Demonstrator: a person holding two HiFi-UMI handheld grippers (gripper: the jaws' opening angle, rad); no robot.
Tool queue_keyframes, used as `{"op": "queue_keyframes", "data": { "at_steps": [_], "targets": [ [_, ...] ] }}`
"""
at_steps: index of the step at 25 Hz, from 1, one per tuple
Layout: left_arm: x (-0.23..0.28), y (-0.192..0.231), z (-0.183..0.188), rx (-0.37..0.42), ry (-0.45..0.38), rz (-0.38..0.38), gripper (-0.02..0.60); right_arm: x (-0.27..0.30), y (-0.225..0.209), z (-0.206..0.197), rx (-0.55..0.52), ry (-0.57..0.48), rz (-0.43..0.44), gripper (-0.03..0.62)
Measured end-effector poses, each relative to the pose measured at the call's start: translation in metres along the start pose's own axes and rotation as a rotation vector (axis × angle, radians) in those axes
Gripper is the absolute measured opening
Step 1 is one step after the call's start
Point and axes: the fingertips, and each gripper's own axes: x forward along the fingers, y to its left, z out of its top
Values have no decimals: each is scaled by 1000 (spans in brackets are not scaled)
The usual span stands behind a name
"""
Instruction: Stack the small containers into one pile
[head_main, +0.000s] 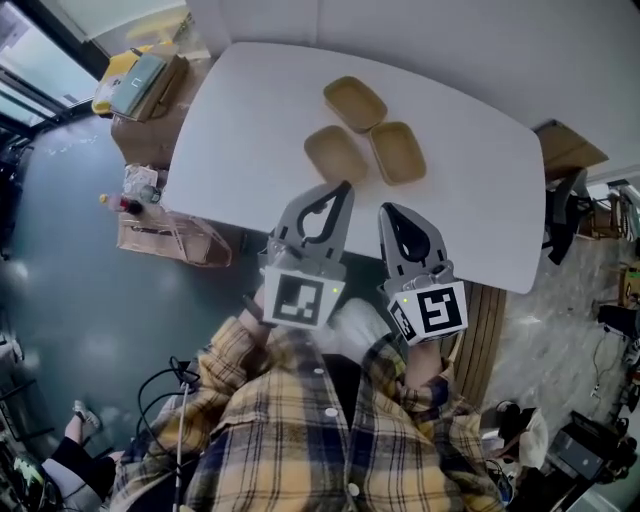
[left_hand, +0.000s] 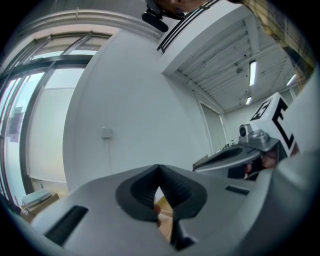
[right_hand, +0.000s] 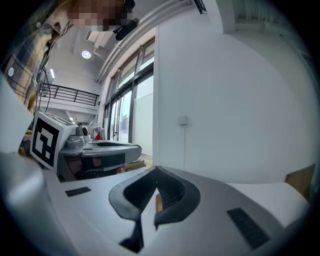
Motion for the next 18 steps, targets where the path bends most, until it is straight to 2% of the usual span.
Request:
{"op": "queue_keyframes", "data": {
  "at_steps": [5,9,15,18],
  "targets": [
    [17,-3,-9,-45,17,-28,18,0,-18,-11,37,41,-41,15],
    [41,-7,-12,-49,16,-24,17,1,-43,-19,49,45,-53,15],
    [85,-14,-9,-51,33,17,18,5,-95,-16,45,37,-30,15],
    [111,-14,-3,-39,30,43,18,19,-122,-17,49,38,10,15]
  ]
}}
